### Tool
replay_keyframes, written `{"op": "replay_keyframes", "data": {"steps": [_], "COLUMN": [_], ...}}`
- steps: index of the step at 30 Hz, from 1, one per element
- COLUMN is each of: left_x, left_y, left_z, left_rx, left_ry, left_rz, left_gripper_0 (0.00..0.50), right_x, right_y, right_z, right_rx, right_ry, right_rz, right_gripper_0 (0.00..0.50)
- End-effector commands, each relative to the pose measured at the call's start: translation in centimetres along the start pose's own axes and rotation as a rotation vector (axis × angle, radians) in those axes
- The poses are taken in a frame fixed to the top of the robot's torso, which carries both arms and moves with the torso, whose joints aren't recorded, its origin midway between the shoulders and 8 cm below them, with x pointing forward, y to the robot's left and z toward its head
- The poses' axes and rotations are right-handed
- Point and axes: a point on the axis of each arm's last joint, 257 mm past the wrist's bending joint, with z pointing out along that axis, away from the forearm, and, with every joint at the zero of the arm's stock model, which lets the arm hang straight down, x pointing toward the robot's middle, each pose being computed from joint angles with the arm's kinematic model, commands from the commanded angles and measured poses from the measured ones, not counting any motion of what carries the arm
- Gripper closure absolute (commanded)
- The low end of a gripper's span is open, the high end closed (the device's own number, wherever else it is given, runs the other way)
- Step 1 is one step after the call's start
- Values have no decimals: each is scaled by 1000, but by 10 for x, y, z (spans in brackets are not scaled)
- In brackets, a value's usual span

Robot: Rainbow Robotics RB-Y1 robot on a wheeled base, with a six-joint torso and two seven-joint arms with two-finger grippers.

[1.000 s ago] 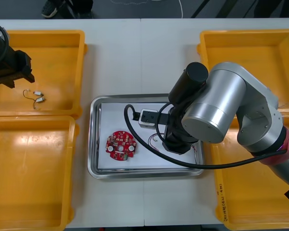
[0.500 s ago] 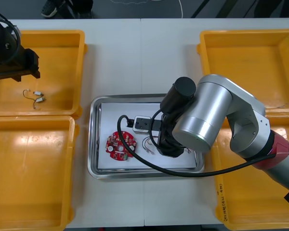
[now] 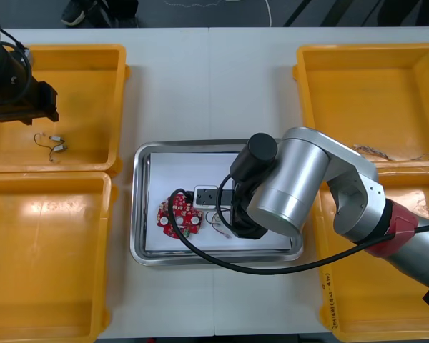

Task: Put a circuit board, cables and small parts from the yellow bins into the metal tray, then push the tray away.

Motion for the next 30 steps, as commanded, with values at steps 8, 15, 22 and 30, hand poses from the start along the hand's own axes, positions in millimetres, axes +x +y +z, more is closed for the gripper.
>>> {"op": "replay_keyframes", "data": {"steps": [8,15,22,30], "left_x": [-32,-26,-27,-26], "left_y": [20,4,-6,-18], "left_z": [-7,2,11,23], "left_rx": [-22,13,32,53], "left_ry": [-76,-59,-70,-73], "left_rz": [47,42,42,42], "left_gripper_0": [0,0,0,0], "right_x": [-8,-5,-7,-2], "right_y": [-8,-9,-17,-31], "right_z": [-4,-4,-16,-42], "right_rx": [30,33,61,60], "right_ry": [-2,4,4,6], "right_rz": [-80,-78,-87,-56], "right_gripper_0": [500,49,0,0]}}
